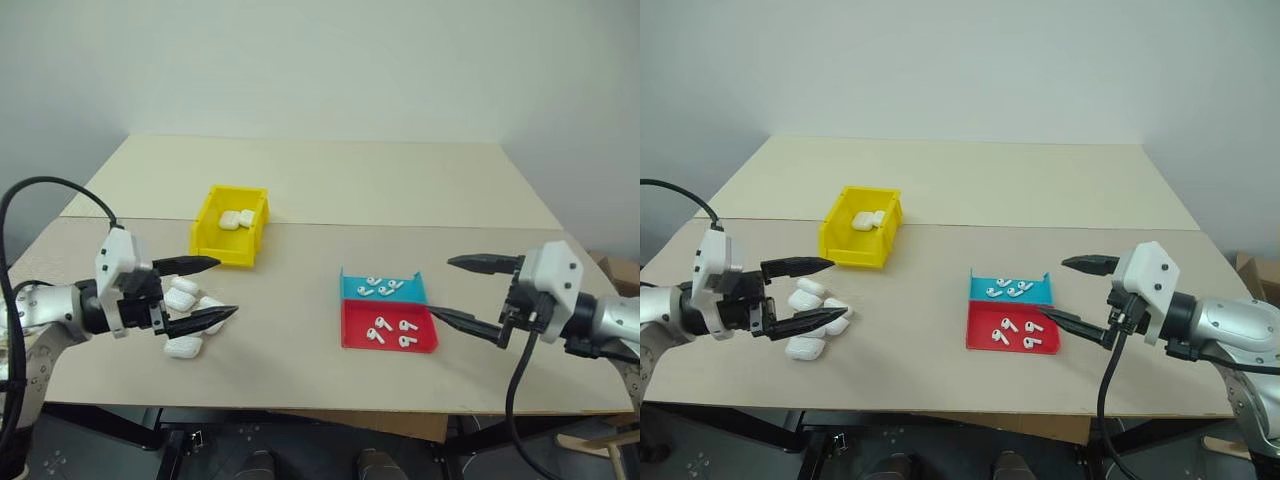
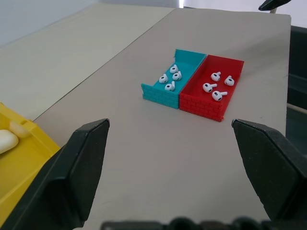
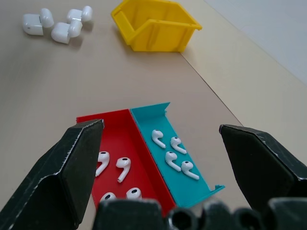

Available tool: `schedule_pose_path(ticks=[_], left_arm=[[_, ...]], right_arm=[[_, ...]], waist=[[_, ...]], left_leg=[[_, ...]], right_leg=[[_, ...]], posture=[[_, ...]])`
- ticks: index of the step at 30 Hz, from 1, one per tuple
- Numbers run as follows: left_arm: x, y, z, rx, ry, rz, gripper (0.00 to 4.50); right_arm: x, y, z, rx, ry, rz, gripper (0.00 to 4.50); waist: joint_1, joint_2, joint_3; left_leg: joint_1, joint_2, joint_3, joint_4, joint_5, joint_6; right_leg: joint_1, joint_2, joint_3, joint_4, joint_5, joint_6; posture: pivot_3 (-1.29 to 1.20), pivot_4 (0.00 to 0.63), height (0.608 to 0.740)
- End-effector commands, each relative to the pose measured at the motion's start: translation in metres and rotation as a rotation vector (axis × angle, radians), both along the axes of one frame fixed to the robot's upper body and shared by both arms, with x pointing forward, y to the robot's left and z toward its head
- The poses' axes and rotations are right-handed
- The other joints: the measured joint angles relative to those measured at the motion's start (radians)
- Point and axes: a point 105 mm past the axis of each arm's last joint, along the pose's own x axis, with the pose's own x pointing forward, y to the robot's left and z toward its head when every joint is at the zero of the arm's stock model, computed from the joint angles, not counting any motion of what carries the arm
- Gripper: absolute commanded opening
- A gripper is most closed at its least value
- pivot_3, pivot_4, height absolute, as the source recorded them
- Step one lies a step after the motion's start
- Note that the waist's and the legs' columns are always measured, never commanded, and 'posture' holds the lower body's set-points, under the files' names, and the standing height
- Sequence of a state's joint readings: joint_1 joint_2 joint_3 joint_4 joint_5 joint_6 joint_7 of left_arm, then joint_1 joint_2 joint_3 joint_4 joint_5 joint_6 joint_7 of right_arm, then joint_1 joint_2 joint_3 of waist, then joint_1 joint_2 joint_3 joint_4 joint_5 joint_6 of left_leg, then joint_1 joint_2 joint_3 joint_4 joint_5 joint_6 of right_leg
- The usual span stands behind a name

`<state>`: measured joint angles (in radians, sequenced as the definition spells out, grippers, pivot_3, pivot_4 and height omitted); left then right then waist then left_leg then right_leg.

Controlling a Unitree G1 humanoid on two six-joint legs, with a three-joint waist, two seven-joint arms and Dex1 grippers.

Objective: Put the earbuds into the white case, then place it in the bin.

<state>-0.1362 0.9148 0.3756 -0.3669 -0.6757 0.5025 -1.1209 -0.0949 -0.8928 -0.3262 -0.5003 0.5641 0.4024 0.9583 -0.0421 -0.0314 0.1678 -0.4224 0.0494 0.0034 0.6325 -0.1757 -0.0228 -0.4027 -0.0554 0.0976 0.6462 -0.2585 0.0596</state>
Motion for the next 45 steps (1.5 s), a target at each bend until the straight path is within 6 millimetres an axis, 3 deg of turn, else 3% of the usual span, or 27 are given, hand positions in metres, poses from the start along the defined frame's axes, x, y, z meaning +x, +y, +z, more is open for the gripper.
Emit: schedule_pose_path(ticks=[1,14,21,27,34,38,45], left_arm=[[-0.008,-0.002,0.009,0.018,-0.044,-0.026,4.44],[-0.013,0.004,0.008,0.045,0.014,0.039,4.44],[-0.018,0.012,0.006,0.176,0.14,0.143,4.44],[-0.023,0.025,0.007,0.296,0.46,0.277,4.44],[-0.009,0.029,0.013,0.339,0.389,0.457,4.44],[-0.013,0.019,0.016,0.333,0.379,0.4,4.44],[-0.012,0.01,0.02,0.255,0.202,0.278,4.44]], right_arm=[[-0.002,0.005,0.008,0.008,-0.048,0.024,4.5],[-0.001,0.008,0.007,0.021,-0.039,0.039,4.5],[-0.003,0.011,0.004,0.034,-0.021,0.046,4.5],[-0.002,0.014,0.004,0.043,-0.018,0.052,4.5],[0.004,0.019,0.007,0.042,-0.034,0.068,4.5],[0.005,0.02,0.01,0.048,-0.041,0.065,4.5],[0.007,0.019,0.019,0.107,-0.033,0.05,4.5]], waist=[[-0.001,0.0,0.0],[0.0,0.0,0.0],[-0.001,0.0,0.0],[0.0,-0.004,0.002],[-0.002,-0.003,0.002],[-0.001,-0.003,0.002],[0.0,-0.003,0.002]], left_leg=[[0.0,0.0,0.0,0.0,0.0,0.0],[0.0,0.0,0.0,0.0,0.0,0.0],[0.0,0.0,0.0,0.0,0.0,0.0],[0.0,0.001,-0.001,0.0,0.0,0.0],[0.0,0.0,0.0,-0.002,0.0,0.0],[0.0,0.0,-0.001,-0.002,0.0,0.0],[0.0,0.0,-0.001,-0.003,0.0,0.0]], right_leg=[[0.0,0.0,0.0,0.0,0.0,0.0],[0.0,0.0,0.0,0.0,0.0,0.0],[-0.001,0.0,0.0,0.0,0.0,0.0],[-0.002,0.001,-0.001,0.0,-0.004,0.005],[-0.002,0.0,-0.001,0.001,-0.005,0.004],[-0.002,0.0,-0.001,0.001,-0.004,0.002],[-0.002,0.0,-0.001,0.001,-0.002,-0.003]], posture=[[0.0,0.15,0.74],[0.0,0.15,0.74],[0.0,0.15,0.74],[0.0,0.15,0.74],[0.0,0.15,0.74],[0.0,0.15,0.74],[0.0,0.15,0.74]])
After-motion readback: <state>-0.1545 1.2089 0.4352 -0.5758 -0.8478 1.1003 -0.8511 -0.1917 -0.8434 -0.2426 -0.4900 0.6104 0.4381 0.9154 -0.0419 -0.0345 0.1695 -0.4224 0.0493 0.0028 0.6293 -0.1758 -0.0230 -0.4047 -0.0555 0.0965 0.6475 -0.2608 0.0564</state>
